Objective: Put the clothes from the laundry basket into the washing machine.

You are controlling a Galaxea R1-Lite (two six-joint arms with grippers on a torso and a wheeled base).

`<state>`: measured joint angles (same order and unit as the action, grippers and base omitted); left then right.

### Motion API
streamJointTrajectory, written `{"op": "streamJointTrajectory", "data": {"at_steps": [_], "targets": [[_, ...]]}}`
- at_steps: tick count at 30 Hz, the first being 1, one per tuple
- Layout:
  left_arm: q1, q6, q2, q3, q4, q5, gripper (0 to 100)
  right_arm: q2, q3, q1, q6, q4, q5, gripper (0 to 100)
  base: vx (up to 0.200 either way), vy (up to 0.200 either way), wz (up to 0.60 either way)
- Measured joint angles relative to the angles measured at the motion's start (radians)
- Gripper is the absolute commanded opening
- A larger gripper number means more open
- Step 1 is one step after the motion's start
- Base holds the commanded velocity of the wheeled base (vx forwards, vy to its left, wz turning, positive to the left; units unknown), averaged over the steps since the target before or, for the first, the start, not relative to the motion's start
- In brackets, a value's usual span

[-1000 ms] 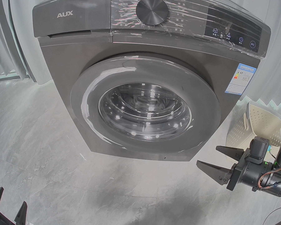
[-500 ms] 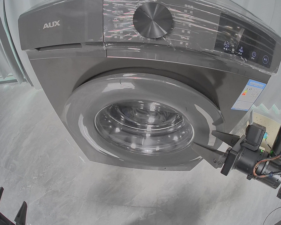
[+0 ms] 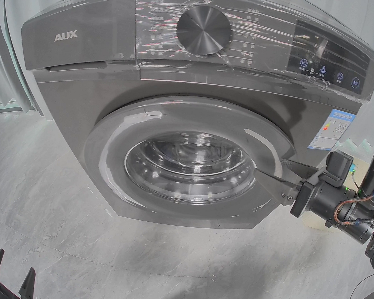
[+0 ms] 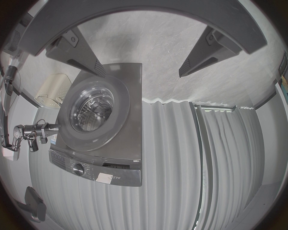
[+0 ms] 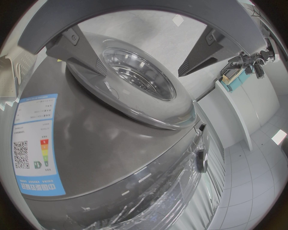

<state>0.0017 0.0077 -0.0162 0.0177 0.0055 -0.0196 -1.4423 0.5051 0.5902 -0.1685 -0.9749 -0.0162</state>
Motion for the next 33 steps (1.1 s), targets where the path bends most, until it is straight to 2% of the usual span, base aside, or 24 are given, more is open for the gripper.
{"op": "streamJointTrajectory", "data": {"at_steps": [8, 13, 17, 21, 25, 33], "targets": [[0.000, 0.000, 0.000, 0.000, 0.001, 0.000, 100, 0.013, -0.066, 0.013, 0.027, -0.031, 0.017, 100, 0.000, 0.000, 0.00], [0.000, 0.000, 0.000, 0.000, 0.000, 0.000, 100, 0.106, -0.181, 0.060, 0.038, -0.020, 0.014, 100, 0.000, 0.000, 0.00], [0.000, 0.000, 0.000, 0.000, 0.001, 0.000, 100, 0.233, -0.290, 0.060, 0.047, -0.004, 0.012, 100, 0.000, 0.000, 0.00], [0.000, 0.000, 0.000, 0.000, 0.001, 0.000, 100, 0.386, -0.376, -0.020, 0.059, 0.044, 0.008, 100, 0.000, 0.000, 0.00], [-0.001, 0.000, 0.000, 0.000, 0.001, 0.000, 100, 0.576, -0.428, -0.139, 0.071, 0.162, 0.003, 100, 0.000, 0.000, 0.00], [-0.002, 0.000, 0.000, 0.000, 0.001, 0.000, 100, 0.950, -0.456, -0.335, 0.099, 0.503, -0.007, 100, 0.000, 0.000, 0.00]]}}
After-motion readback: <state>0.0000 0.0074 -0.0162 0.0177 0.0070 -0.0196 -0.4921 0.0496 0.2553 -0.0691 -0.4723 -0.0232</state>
